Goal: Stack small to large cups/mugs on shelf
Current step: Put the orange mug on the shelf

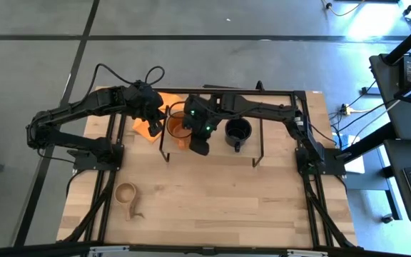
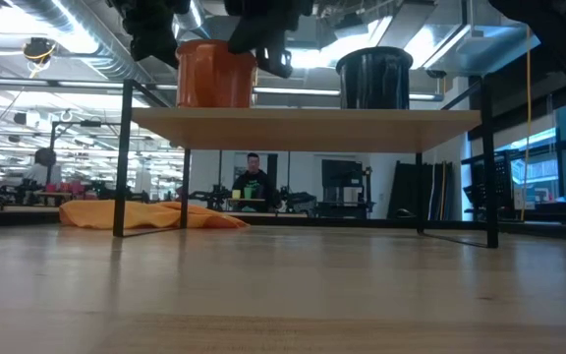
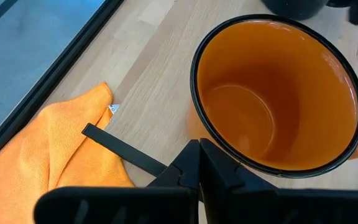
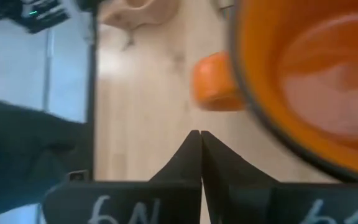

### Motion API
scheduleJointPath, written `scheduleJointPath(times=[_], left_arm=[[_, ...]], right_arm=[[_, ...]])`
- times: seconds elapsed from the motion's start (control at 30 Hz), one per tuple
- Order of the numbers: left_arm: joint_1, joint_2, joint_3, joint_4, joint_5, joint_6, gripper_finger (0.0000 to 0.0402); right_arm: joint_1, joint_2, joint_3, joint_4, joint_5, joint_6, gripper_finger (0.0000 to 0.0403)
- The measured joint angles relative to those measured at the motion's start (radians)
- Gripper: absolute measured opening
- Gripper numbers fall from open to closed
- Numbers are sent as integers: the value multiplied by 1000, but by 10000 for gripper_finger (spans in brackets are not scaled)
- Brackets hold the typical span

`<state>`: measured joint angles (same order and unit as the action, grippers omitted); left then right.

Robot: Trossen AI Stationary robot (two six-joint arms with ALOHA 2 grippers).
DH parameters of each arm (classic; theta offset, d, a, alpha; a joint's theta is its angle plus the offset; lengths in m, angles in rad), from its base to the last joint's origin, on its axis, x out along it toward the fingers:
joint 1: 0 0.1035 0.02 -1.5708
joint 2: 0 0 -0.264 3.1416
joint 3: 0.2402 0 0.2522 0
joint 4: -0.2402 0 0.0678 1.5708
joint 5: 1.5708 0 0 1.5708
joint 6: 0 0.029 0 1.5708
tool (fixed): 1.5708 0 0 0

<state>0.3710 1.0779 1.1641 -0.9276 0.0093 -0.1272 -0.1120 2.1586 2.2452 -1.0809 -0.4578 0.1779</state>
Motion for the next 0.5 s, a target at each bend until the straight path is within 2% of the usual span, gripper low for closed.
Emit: scheduleJointPath(times=[0.13,0.5], left_arm=[[0,0,0,0,0,0,0],[0,0,0,0,6,0,0]], right_arm=[[3,0,0,24,59,25,0],[8,0,0,76,101,84,2]])
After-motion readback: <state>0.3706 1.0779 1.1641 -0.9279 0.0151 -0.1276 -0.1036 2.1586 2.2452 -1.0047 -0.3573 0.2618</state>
